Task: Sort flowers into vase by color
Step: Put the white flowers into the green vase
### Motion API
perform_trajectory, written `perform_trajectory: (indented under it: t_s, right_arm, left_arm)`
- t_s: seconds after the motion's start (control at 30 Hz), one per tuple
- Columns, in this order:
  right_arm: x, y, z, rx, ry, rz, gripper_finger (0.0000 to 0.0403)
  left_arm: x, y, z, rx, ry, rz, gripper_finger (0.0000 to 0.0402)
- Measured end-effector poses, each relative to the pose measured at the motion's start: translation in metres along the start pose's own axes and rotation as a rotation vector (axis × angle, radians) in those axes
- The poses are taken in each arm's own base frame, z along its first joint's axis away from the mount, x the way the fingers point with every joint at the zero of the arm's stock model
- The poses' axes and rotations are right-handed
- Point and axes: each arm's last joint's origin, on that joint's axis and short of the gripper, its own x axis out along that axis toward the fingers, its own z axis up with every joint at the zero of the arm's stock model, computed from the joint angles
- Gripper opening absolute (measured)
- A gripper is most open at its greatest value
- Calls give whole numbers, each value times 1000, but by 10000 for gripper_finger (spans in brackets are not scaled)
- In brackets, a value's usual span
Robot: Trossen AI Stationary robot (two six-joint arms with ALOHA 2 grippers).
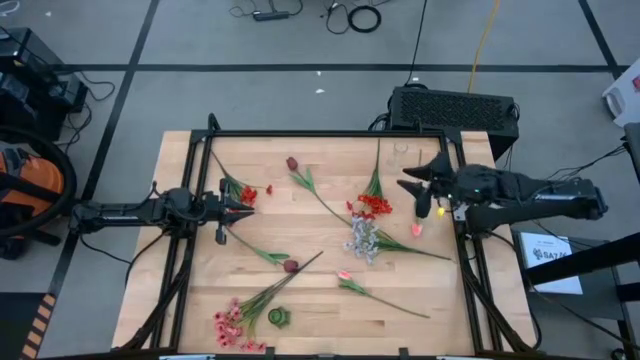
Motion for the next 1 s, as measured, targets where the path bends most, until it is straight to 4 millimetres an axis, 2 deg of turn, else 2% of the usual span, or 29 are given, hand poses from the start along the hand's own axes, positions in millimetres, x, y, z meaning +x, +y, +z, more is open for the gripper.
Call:
perform_trajectory:
  t_s: [0.2,0.3,0.5,0.77,1.0]
  right_arm:
    - [15,19,15,-61,379,105,180]
    - [26,22,8,-71,560,70,180]
    - [52,26,-14,-117,815,10,180]
    - [84,42,-40,-253,978,42,180]
    - [101,69,-65,-341,1022,93,180]
  left_arm:
    - [0,0,0,0,0,0,49]
    - [0,0,0,0,0,0,49]
    - [0,0,0,0,0,0,49]
    - [0,0,0,0,0,0,49]
    - [0,0,0,0,0,0,49]
